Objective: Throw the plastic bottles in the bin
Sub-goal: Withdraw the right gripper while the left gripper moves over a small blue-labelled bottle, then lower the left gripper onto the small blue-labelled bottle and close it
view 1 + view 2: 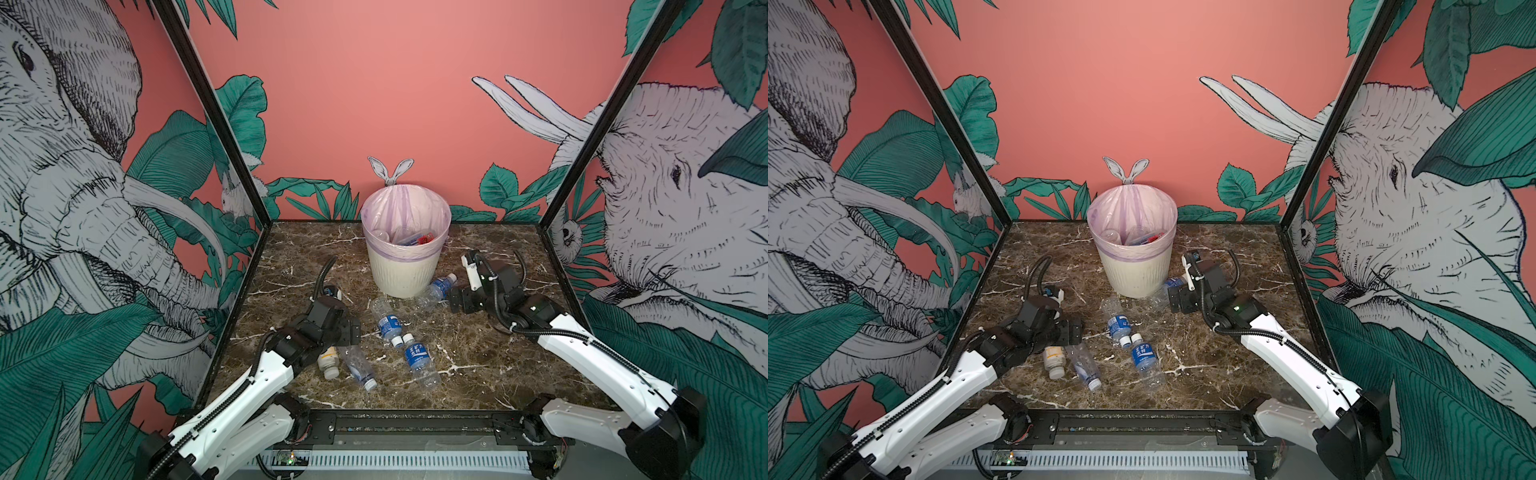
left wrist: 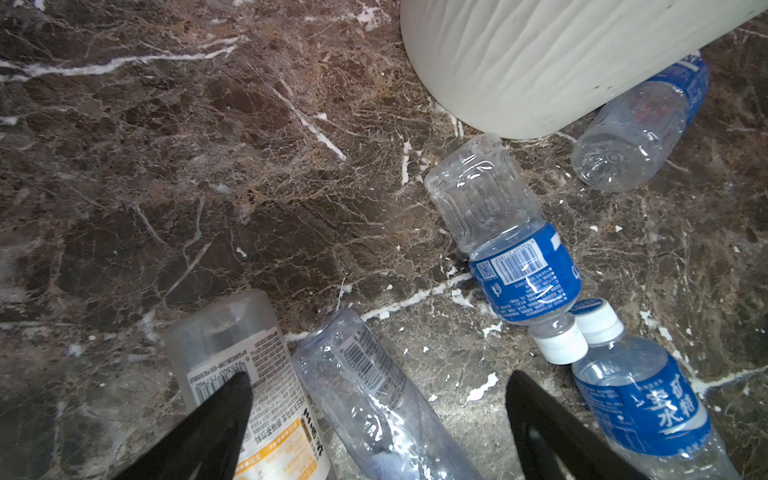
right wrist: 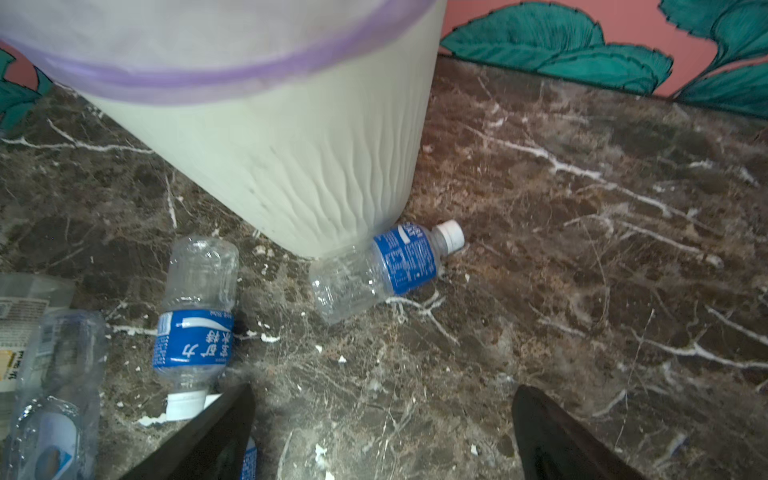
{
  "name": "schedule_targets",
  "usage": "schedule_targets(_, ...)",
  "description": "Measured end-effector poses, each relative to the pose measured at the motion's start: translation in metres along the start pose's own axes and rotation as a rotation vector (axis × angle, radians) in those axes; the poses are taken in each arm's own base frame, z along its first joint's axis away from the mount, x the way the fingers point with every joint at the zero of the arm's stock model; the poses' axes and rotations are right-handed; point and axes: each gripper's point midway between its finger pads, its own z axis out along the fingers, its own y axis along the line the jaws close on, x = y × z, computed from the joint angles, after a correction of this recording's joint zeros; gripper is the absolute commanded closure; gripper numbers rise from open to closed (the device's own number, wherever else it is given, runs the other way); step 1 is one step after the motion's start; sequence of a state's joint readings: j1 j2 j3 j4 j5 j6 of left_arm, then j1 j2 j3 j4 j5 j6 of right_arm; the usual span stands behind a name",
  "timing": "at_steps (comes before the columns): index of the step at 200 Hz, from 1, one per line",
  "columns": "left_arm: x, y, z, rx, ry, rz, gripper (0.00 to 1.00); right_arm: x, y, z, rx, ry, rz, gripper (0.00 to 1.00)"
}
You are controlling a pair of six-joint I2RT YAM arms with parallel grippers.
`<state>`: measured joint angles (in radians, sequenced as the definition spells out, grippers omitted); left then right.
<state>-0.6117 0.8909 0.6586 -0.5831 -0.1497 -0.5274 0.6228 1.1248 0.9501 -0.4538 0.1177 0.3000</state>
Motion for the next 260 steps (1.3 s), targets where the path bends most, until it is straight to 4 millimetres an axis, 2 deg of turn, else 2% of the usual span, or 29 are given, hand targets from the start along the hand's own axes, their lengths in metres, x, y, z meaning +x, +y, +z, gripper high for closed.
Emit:
schedule_targets(36, -0.007, -0.013, 0.012, 0.014, 0.015, 0.002, 0.04, 0.026, -0.004, 0.003, 0.002, 0.035, 0.025, 0.01)
schedule_targets(67, -0.013, -0.026, 0.021, 0.023, 0.024, 0.013, 0.06, 0.038, -0.007, 0.003, 0.006, 0.047, 0.037, 0.01)
schedule_targets(113, -0.02, -0.028, 0.02, -0.022, 0.018, 0.008, 0.07, 0.056, -0.012, 0.003, 0.017, 0.066, 0.046, 0.01)
schedule_targets(169, -0.014, -0.036, 0.034, -0.015, 0.048, -0.012, 0.07, 0.098, -0.023, 0.013, 0.053, 0.145, 0.045, 0.01)
schedule_targets(205, -0.007, -0.058, 0.051, 0.034, 0.088, -0.012, 0.07, 0.106, -0.029, 0.011, 0.078, 0.143, 0.048, 0.01)
schedule_targets(260, -0.016, -0.081, 0.076, 0.07, 0.101, -0.064, 0.07, 0.119, -0.036, 0.009, 0.102, 0.138, 0.071, 0.01)
